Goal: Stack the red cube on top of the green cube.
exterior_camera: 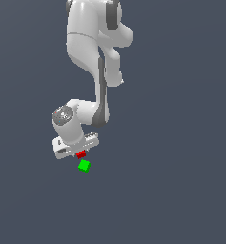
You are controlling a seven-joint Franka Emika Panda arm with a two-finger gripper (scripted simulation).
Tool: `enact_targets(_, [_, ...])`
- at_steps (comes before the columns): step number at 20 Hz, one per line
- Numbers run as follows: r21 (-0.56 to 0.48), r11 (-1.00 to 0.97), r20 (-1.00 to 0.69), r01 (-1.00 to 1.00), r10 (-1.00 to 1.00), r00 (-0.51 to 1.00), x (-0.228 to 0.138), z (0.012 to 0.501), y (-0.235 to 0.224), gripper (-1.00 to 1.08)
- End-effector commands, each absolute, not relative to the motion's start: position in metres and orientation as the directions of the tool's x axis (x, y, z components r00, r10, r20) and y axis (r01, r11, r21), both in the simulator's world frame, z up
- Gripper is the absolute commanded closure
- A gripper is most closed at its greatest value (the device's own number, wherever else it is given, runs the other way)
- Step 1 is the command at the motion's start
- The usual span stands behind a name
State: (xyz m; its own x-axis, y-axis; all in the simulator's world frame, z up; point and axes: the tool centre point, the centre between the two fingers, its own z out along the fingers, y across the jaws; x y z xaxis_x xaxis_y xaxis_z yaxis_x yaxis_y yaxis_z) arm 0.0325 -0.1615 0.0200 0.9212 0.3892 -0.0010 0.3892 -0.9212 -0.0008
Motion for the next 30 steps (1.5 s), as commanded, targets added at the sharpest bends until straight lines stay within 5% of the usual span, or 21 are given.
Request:
enact_targets(1, [0.000, -0.921, 0.000, 0.389, 0.389, 0.921, 0.033, 0.020, -0.162, 1.08])
enact_targets(15, [0.000, -0.921, 0.000, 0.389, 0.389, 0.921, 0.033, 0.027, -0.162, 1.08])
enact_targets(30, [0.000, -0.921, 0.000, 0.389, 0.389, 0.921, 0.032, 0.112, -0.161, 1.08])
